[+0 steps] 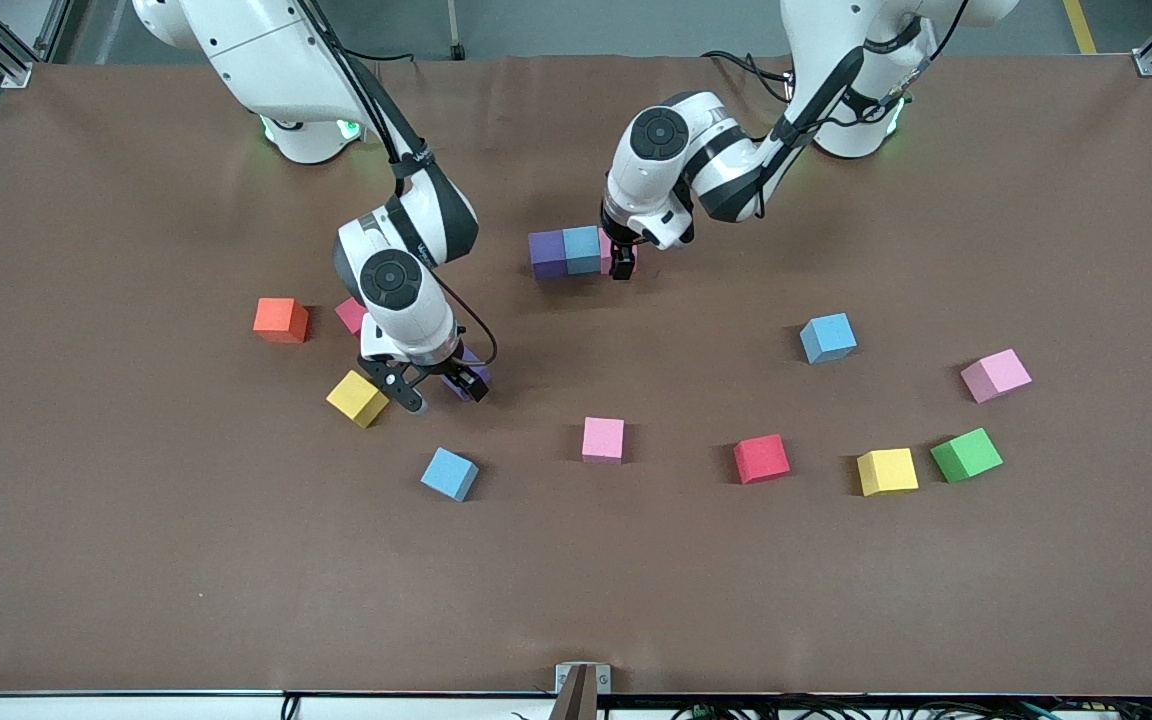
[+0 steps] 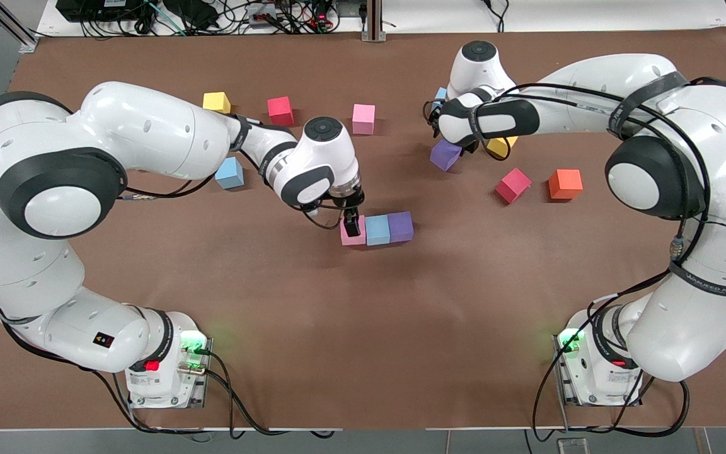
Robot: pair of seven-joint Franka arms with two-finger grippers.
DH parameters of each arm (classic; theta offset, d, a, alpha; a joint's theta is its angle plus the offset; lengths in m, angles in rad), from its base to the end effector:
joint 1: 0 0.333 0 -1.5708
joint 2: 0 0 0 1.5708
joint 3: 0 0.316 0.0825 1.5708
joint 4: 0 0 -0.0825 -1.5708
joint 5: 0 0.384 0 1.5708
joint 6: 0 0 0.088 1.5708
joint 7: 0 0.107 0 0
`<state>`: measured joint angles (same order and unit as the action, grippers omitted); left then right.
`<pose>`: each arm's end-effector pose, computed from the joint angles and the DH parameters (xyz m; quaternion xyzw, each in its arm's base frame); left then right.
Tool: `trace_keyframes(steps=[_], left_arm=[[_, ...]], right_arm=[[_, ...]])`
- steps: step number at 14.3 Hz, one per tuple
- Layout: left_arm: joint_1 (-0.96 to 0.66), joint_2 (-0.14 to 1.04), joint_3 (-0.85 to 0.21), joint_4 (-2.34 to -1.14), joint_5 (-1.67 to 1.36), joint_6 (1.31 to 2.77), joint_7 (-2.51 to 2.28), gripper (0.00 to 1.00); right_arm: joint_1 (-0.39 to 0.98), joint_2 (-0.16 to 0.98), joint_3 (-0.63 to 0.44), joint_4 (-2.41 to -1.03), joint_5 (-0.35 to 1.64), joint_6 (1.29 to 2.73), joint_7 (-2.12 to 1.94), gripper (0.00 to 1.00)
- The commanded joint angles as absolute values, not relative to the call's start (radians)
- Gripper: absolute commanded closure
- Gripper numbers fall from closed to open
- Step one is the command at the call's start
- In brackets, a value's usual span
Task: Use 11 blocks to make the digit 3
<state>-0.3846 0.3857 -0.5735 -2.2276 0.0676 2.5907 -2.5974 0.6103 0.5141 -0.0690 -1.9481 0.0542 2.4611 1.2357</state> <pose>0.3148 -0.4547 0.2295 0.6868 0.7216 -0.0867 0.0037 0.5312 0.3210 0.2143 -0.9345 0.3558 -0.0001 0.0003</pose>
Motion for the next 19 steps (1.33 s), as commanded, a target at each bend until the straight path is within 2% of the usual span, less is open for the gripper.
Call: trace_keyframes(steps=[1, 2, 6, 10, 12, 14, 15, 16, 17, 19], left_arm=[[-0.420, 0.341, -0.574, -2.197, 0.089, 2.504, -2.617, 0.00], [-0.422, 0.334, -0.577, -2.192, 0.089, 2.497, -2.617, 0.00], [-0.423, 0.324, -0.577, -2.168, 0.089, 2.494, -2.617, 0.00], [-0.422, 0.327, -0.574, -2.157, 0.089, 2.494, -2.615, 0.00], [-0.417, 0.325, -0.569, -2.148, 0.092, 2.493, -2.609, 0.00], [-0.410, 0.340, -0.565, -2.088, 0.159, 2.415, -2.609, 0.00], [-0.403, 0.360, -0.565, -2.056, 0.190, 2.366, -2.609, 0.00], [-0.400, 0.368, -0.565, -2.030, 0.225, 2.324, -2.608, 0.00], [-0.393, 0.373, -0.563, -2.014, 0.250, 2.315, -2.606, 0.00], [-0.371, 0.374, -0.563, -2.003, 0.291, 2.315, -2.602, 0.00]], right_arm=[[0.609, 0.528, -0.061, -1.944, 0.049, 2.470, 1.224, 0.00], [0.607, 0.529, -0.061, -1.945, 0.049, 2.468, 1.224, 0.04], [0.607, 0.529, -0.060, -1.947, 0.054, 2.470, 1.224, 0.31], [0.614, 0.531, -0.058, -1.948, 0.058, 2.477, 1.227, 0.32], [0.615, 0.537, -0.057, -1.947, 0.058, 2.480, 1.227, 0.27], [0.617, 0.543, -0.055, -1.948, 0.058, 2.496, 1.229, 0.29], [0.618, 0.548, -0.055, -1.947, 0.058, 2.497, 1.229, 0.37], [0.620, 0.548, -0.055, -1.947, 0.058, 2.497, 1.229, 0.53], [0.621, 0.548, -0.054, -1.947, 0.058, 2.496, 1.229, 0.74], [0.644, 0.545, -0.051, -1.945, 0.054, 2.493, 1.207, 0.96]])
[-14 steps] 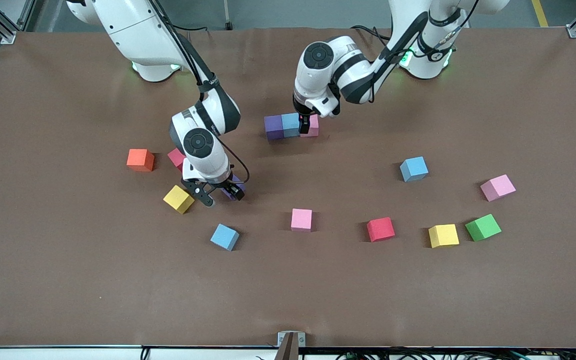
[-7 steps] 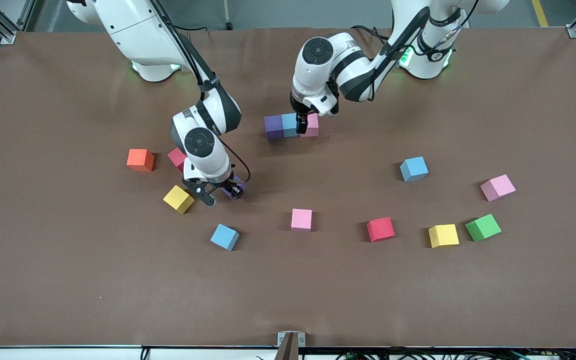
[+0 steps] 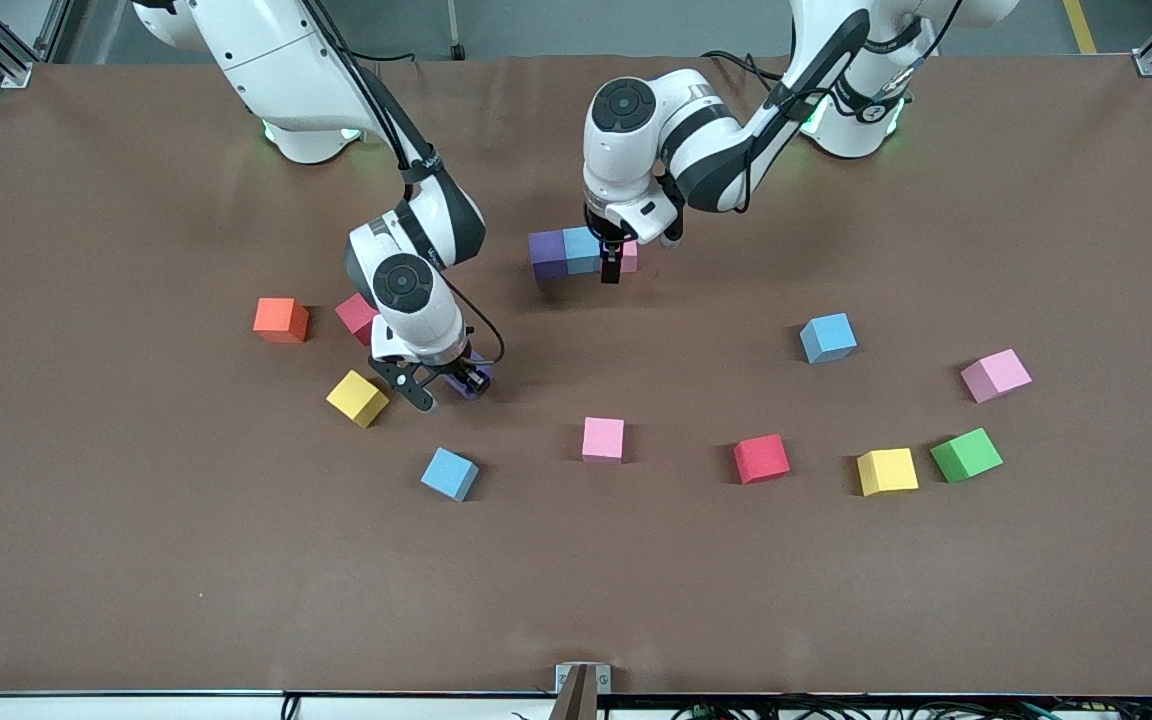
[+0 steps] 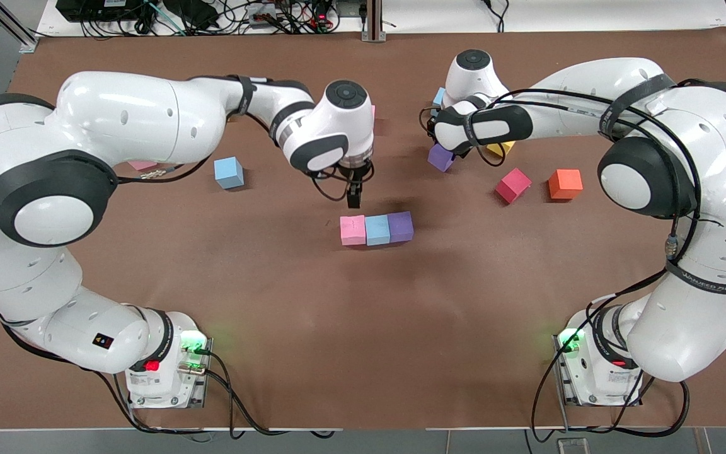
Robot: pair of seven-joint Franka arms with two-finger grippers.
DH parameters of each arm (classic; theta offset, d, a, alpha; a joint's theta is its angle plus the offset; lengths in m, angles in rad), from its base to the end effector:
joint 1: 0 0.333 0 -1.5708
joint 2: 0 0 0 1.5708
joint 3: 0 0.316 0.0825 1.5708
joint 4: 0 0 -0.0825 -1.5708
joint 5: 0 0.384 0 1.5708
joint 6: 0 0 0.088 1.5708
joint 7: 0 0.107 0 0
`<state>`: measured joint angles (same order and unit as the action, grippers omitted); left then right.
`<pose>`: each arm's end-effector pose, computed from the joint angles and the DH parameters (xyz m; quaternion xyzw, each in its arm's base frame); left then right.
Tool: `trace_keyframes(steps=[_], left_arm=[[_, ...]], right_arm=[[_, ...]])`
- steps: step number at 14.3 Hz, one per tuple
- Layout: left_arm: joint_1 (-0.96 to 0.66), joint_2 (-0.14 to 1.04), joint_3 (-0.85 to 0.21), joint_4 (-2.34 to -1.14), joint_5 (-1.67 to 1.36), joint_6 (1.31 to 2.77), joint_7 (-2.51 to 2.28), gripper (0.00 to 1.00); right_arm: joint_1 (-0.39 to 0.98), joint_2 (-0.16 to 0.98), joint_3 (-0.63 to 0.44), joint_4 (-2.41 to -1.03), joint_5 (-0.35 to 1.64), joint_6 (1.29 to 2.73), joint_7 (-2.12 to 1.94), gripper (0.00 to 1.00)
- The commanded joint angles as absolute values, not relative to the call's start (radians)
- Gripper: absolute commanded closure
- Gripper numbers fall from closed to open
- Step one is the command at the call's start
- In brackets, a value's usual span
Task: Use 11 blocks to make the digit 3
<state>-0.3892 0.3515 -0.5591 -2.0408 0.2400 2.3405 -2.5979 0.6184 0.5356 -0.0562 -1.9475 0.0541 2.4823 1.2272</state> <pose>0.3568 -0.4743 0.2948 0.7279 0.6857 -0.0067 0.0056 0.5245 0.3315 0.2028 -0.9394 0.3429 0.0016 0.0016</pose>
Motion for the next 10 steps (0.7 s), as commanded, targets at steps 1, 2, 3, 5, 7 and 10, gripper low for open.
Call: trace_keyframes(steps=[1, 2, 3, 5, 7, 10], left_arm=[[-0.362, 0.380, -0.564, -1.994, 0.319, 2.315, -2.588, 0.00], [-0.353, 0.382, -0.563, -1.985, 0.339, 2.313, -2.571, 0.00], [-0.344, 0.385, -0.563, -1.980, 0.354, 2.313, -2.547, 0.00], [-0.315, 0.385, -0.563, -1.973, 0.389, 2.313, -2.484, 0.00], [-0.284, 0.388, -0.563, -1.959, 0.417, 2.313, -2.410, 0.00], [-0.227, 0.411, -0.563, -1.910, 0.423, 2.312, -2.304, 0.00]], right_arm=[[0.676, 0.542, -0.051, -1.944, 0.052, 2.485, 1.157, 0.97], [0.704, 0.540, -0.051, -1.942, 0.051, 2.484, 1.079, 0.98], [0.731, 0.538, -0.052, -1.941, 0.051, 2.482, 1.004, 0.98], [0.796, 0.537, -0.052, -1.936, 0.049, 2.482, 0.866, 0.99], [0.822, 0.534, -0.052, -1.930, 0.045, 2.473, 0.710, 0.99], [0.839, 0.529, -0.054, -1.928, 0.043, 2.457, 0.511, 0.99]])
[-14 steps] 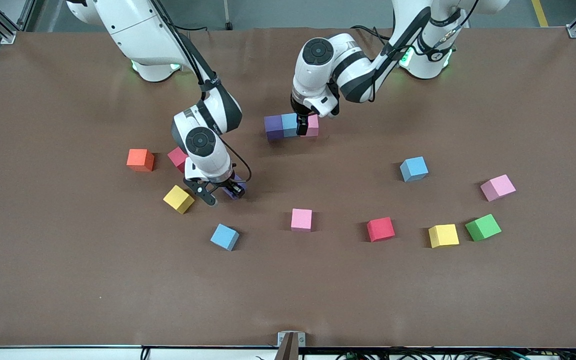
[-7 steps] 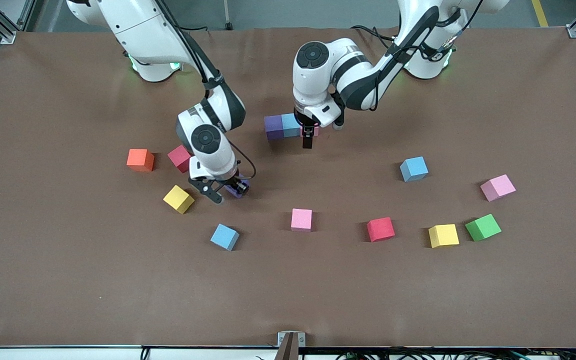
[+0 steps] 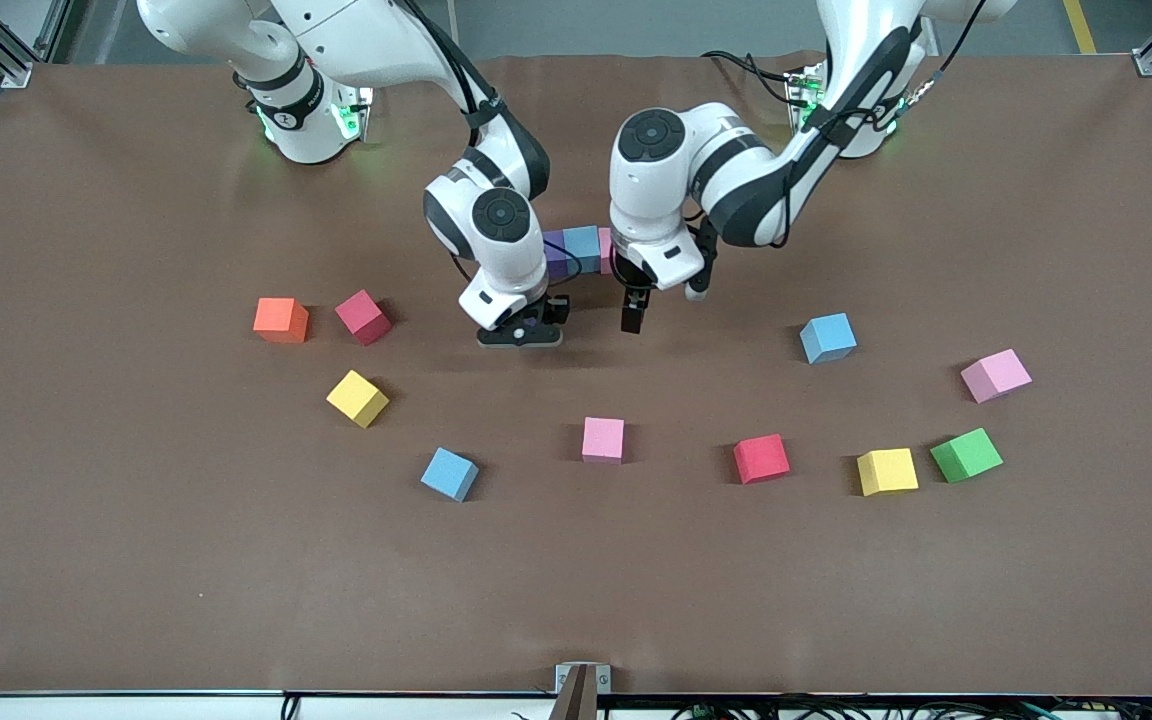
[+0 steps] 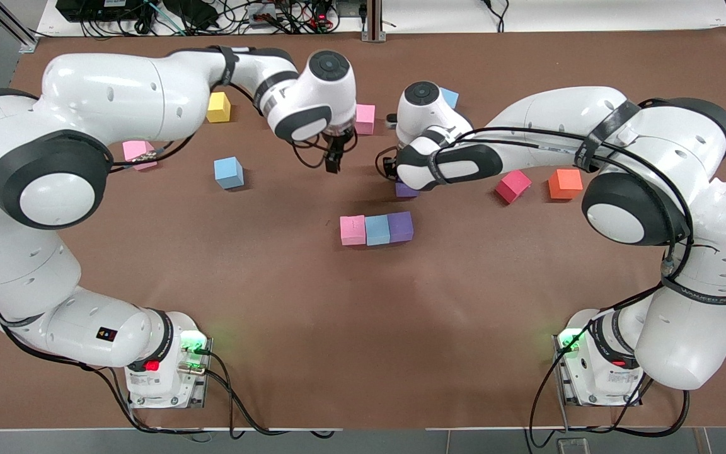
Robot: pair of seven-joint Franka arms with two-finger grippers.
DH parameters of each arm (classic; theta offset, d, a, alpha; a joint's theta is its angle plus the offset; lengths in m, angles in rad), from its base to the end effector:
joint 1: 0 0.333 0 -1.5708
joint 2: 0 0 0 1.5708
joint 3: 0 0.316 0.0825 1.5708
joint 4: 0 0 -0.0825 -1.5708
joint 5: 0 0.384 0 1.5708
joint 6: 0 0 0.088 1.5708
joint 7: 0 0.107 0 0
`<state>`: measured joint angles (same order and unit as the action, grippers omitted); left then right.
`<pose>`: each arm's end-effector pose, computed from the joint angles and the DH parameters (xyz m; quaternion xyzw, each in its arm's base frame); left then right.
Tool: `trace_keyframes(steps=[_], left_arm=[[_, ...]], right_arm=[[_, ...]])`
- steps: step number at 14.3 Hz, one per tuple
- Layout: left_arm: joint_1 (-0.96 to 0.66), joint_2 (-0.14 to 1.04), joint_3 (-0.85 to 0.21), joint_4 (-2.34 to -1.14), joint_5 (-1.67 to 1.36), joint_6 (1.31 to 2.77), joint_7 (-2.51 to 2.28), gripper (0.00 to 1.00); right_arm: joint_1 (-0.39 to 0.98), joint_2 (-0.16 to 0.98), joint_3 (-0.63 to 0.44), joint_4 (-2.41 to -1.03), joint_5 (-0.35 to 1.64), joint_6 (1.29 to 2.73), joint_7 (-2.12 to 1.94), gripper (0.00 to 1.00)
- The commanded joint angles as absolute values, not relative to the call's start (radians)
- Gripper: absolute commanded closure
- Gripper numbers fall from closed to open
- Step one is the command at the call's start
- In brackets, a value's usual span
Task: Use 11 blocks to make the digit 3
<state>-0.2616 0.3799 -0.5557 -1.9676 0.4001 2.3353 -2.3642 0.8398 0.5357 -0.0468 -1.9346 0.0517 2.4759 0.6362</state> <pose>0.4366 -0.4333 0.3101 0.7904 0.6098 0.0491 0.0332 0.4375 0.4455 0.2071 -0.9981 -0.0614 0.0002 0.0052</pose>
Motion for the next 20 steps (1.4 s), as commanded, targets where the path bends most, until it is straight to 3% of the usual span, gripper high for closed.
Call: trace_keyframes(steps=[1, 10, 15, 20], left_arm=[[-0.206, 0.417, -0.563, -1.884, 0.423, 2.301, -2.272, 0.00], [-0.109, 0.431, -0.557, -1.793, 0.423, 2.258, -1.895, 0.00], [-0.107, 0.538, -0.549, -1.642, 0.420, 2.229, -1.527, 0.00], [-0.106, 0.552, -0.520, -1.608, 0.410, 2.214, -1.151, 0.00]], right_arm=[[0.841, 0.528, -0.054, -1.930, 0.043, 2.453, 0.496, 0.99], [0.894, 0.511, -0.051, -1.953, 0.046, 2.450, 0.770, 0.98], [0.906, 0.476, -0.049, -1.991, 0.057, 2.460, 0.833, 0.98], [0.923, 0.477, -0.049, -2.011, 0.057, 2.476, 0.893, 0.98]])
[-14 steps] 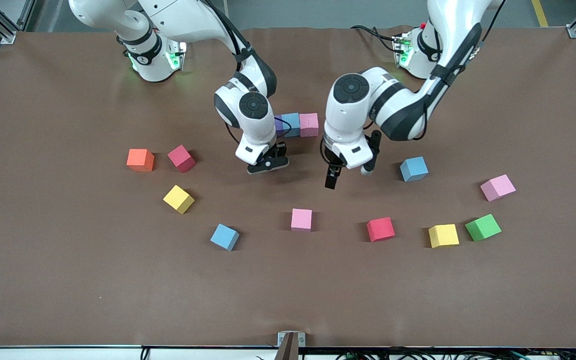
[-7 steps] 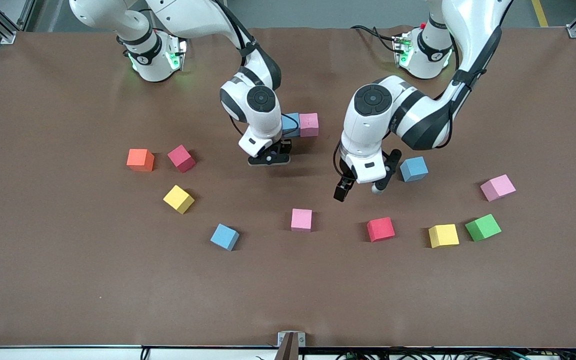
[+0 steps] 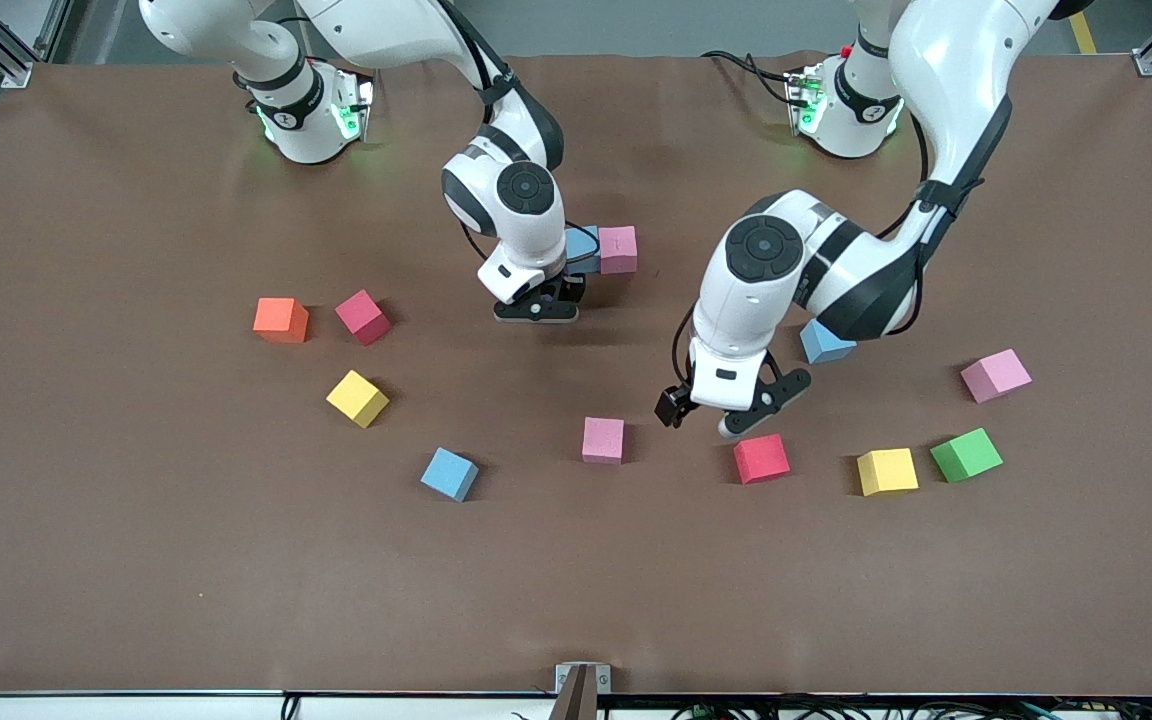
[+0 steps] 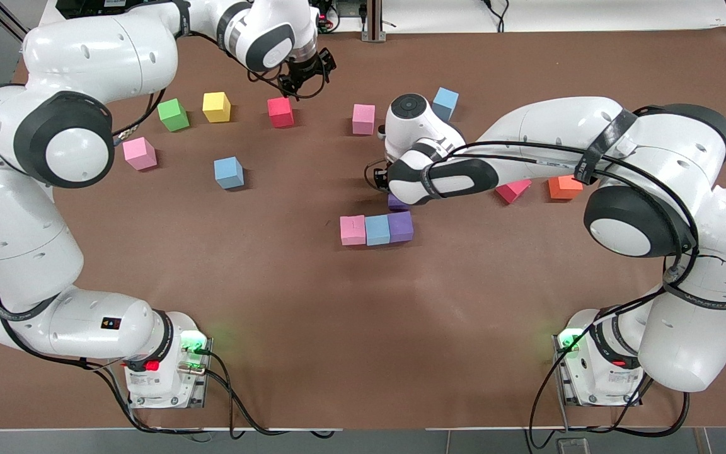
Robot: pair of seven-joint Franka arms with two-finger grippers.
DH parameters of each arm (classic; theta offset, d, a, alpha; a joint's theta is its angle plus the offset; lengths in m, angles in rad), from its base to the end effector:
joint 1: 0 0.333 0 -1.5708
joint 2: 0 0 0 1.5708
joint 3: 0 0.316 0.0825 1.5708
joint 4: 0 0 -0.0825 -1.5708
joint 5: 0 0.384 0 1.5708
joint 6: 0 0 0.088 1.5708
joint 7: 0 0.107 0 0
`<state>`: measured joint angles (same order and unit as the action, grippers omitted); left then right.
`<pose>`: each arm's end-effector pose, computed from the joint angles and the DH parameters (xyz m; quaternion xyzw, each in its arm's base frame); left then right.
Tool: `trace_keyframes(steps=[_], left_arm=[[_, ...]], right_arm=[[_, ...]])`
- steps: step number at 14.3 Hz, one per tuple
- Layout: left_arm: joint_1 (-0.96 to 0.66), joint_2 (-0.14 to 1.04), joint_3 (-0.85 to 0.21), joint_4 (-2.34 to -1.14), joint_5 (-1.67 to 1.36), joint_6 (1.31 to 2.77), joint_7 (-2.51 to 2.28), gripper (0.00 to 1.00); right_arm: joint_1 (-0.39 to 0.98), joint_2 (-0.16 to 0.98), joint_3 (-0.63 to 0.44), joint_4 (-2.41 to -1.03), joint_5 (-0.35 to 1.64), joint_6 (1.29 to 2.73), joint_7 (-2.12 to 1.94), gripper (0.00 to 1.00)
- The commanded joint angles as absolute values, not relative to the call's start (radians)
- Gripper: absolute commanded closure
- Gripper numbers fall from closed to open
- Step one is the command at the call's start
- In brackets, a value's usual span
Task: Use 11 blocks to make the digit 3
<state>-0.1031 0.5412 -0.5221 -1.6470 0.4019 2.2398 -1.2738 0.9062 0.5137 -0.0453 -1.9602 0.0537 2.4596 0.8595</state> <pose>0.5917 -0.3543 0.3444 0.9662 0.2457 0.0702 0.0338 0.4010 0.4679 0.2093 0.9998 -0.0174 -0.0087 0.0014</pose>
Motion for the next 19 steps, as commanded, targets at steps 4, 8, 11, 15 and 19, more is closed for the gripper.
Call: trace_keyframes(steps=[4, 8, 11, 15, 19], left_arm=[[-0.121, 0.655, -0.506, -1.454, 0.413, 2.166, -1.078, 0.00], [-0.124, 0.701, -0.508, -1.407, 0.403, 2.168, -0.916, 0.00], [-0.115, 0.704, -0.508, -1.390, 0.405, 2.164, -0.902, 0.00], [-0.048, 0.696, -0.511, -1.397, 0.400, 2.140, -0.830, 0.00], [0.004, 0.692, -0.511, -1.402, 0.399, 2.088, -0.824, 0.00]], right_arm=[[0.940, 0.483, -0.049, -2.016, 0.057, 2.510, 0.893, 0.98], [0.945, 0.485, -0.048, -2.020, 0.058, 2.508, 0.893, 0.97], [0.946, 0.485, -0.046, -2.029, 0.057, 2.507, 0.891, 0.97], [0.951, 0.485, -0.046, -2.031, 0.057, 2.505, 0.891, 0.97], [0.959, 0.485, -0.044, -2.031, 0.057, 2.497, 0.888, 0.96]])
